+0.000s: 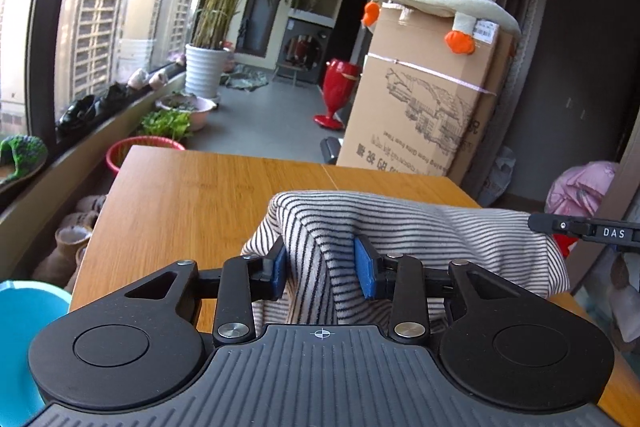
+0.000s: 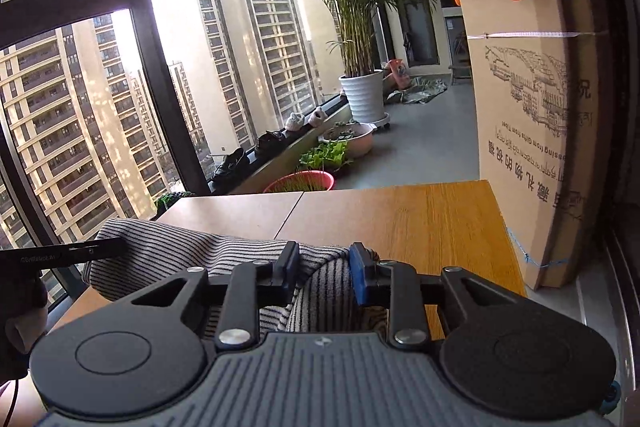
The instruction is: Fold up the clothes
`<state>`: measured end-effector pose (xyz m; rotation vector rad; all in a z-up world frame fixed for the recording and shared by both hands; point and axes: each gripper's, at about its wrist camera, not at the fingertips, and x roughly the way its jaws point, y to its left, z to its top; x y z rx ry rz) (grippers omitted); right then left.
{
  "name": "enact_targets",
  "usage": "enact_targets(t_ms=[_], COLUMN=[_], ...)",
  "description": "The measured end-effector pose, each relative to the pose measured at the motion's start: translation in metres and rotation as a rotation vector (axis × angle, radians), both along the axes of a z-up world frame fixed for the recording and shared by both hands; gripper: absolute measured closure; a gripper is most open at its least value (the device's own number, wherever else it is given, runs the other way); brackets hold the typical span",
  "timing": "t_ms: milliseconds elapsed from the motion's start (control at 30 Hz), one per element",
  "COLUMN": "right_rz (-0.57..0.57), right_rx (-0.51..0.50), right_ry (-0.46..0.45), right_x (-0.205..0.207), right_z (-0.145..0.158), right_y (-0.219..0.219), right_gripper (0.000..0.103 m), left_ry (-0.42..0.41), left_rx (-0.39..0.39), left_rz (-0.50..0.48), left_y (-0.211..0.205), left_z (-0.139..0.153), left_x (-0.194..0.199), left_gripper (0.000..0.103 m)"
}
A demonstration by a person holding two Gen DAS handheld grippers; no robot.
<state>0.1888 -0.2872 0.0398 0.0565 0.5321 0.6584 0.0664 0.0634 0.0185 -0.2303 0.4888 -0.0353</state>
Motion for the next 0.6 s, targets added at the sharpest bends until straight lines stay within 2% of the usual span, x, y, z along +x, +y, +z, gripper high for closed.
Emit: enact_targets(t_ms=[133, 200, 233, 267, 300, 367, 433, 500, 600], right_rz=[-0.014, -0.017, -0.02, -0.022, -0.023, -0.03, -0.035, -0.039, -0.065], right_rx=[-0.048, -0.083, -0.103, -0.115, -0.112, -0.102, -0.105, -0.127, -0.13], right_ry=[0.06, 0.061, 0.056, 0.053, 0.055, 0.062, 0.058, 0.037, -0.006], right_x=[-0.019, -0.026, -0.029, -0.031, -0.033, -0.031, -0.033, -0.036, -0.039], right_z=[-0.029, -0.039, -0.041, -0.043, -0.044, -0.043, -0.043, -0.04, -0.023], right_y=[-0.011, -0.011, -0.009, -0.008, -0.008, -0.009, -0.008, -0.008, -0.013], right_gripper=[0.077, 0.077, 0.077, 0.077, 0.077, 0.077, 0.077, 0.076, 0.074], left_ry=[-0.051, -0.077, -0.09, -0.106, -0.124, -0.126, -0.084, -0.039, 0.041], left_rx=[-0.01, -0.015, -0.017, -0.029, -0.059, -0.09, -0.084, -0.073, -0.038], left_rz=[0.029, 0.043, 0.05, 0.06, 0.072, 0.072, 0.035, 0.001, -0.015], left_y=[0.002, 0.003, 0.004, 0.005, 0.007, 0.004, -0.008, -0.021, -0.036], left_z=[0.014, 0.021, 0.024, 0.03, 0.039, 0.044, 0.036, 0.027, -0.001], left_x=[-0.013, -0.02, -0.023, -0.023, -0.017, -0.003, 0.008, 0.018, 0.018], left_gripper=[0.065, 0.063, 0.059, 0.045, 0.039, 0.039, 0.043, 0.055, 0.055])
